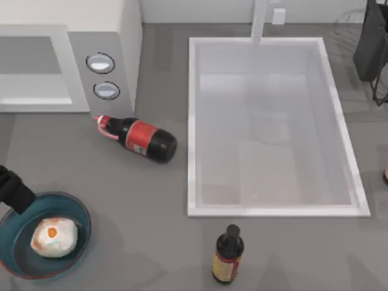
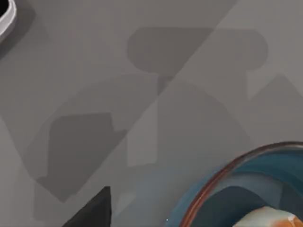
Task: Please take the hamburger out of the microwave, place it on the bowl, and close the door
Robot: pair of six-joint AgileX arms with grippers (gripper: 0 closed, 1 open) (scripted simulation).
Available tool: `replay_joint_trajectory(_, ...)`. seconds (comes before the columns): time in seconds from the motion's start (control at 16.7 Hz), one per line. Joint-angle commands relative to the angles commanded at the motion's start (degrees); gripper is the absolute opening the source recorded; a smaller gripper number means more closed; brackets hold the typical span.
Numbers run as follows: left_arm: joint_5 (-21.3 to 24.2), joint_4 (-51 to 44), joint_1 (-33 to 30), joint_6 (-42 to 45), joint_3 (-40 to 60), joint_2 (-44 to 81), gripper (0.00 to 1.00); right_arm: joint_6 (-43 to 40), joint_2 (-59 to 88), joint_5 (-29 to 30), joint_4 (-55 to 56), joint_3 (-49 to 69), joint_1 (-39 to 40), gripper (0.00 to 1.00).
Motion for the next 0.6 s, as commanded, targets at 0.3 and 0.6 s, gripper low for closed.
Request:
replay_joint_trajectory(0.3,8.1,17.5,5.6,31.8,-12.8,-26.3,1.00,0.0,0.0,0.0,0.0,0.0,0.0,1.00)
replay_joint_trajectory(0.6,12.9,29.0,8.5,49.9,-20.8,-43.2,1.00,0.0,0.0,0.0,0.0,0.0,0.0,1.00)
